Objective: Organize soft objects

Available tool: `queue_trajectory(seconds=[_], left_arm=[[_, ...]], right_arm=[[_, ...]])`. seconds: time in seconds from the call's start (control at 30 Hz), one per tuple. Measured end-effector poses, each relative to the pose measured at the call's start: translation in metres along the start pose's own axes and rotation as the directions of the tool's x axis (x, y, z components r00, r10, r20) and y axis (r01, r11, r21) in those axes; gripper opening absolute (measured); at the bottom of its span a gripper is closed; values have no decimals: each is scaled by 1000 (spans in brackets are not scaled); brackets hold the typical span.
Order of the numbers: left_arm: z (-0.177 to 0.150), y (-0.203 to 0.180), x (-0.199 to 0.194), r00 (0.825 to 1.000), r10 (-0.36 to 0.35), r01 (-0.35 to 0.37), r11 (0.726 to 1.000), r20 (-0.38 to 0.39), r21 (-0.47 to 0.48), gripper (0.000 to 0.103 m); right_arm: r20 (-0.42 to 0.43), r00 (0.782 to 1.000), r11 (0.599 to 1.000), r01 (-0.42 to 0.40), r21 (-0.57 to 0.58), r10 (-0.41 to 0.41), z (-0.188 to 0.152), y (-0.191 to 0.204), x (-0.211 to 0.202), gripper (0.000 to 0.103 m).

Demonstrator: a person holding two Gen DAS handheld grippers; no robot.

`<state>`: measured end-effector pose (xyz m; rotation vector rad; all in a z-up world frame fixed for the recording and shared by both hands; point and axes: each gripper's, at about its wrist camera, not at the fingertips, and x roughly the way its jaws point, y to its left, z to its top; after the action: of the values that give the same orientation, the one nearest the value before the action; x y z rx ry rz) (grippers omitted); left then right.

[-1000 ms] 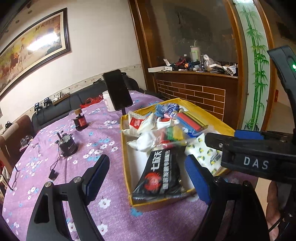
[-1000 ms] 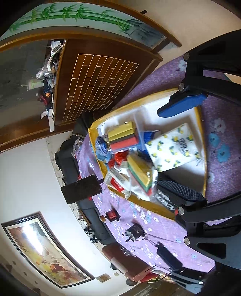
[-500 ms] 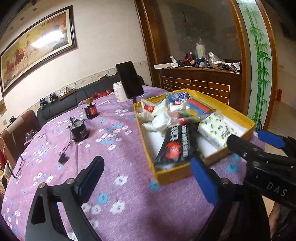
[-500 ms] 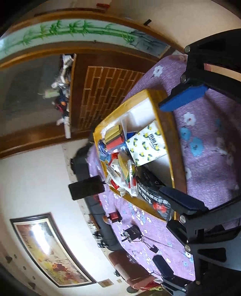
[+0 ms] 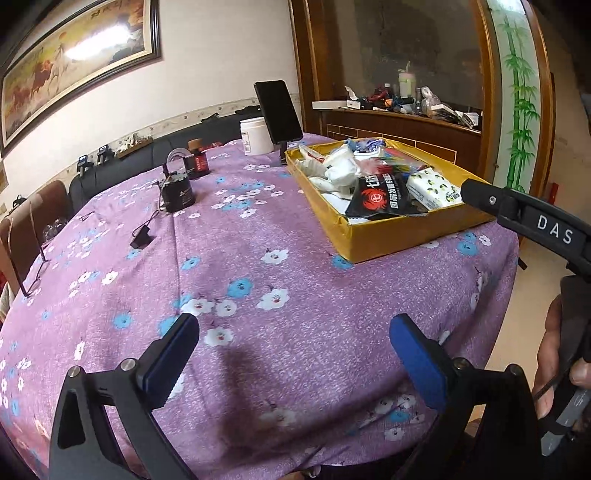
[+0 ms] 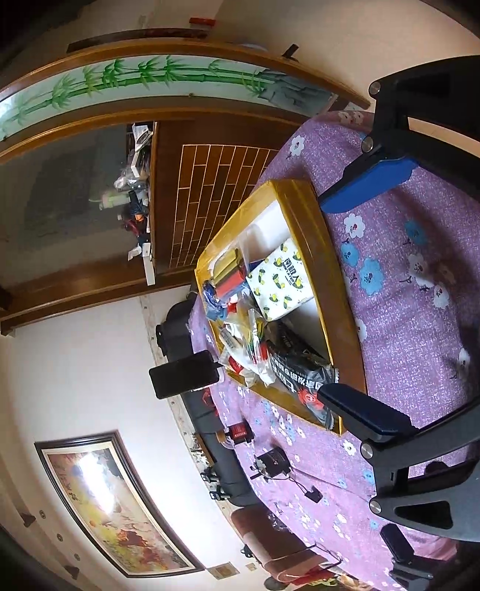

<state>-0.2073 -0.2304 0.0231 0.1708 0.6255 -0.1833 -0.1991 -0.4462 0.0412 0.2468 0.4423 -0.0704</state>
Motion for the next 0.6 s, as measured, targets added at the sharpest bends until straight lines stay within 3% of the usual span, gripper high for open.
queue_trajectory(seconds=[0.23, 0.37, 0.6], left_arm=[[-2, -6, 0, 999, -38, 38, 999, -24, 22, 103], [0, -10, -2, 999, -49, 50, 998, -22, 39, 103], [1, -12, -9, 996, 90, -90, 993, 5, 71, 103]], right_arm=[[2, 1000, 1000, 4, -7, -4, -1, -3, 0, 97], [5, 1000, 1000, 16, -7, -16, 0, -4, 1, 102], [-32, 999, 1000, 7, -7, -8, 0, -3, 5, 102]])
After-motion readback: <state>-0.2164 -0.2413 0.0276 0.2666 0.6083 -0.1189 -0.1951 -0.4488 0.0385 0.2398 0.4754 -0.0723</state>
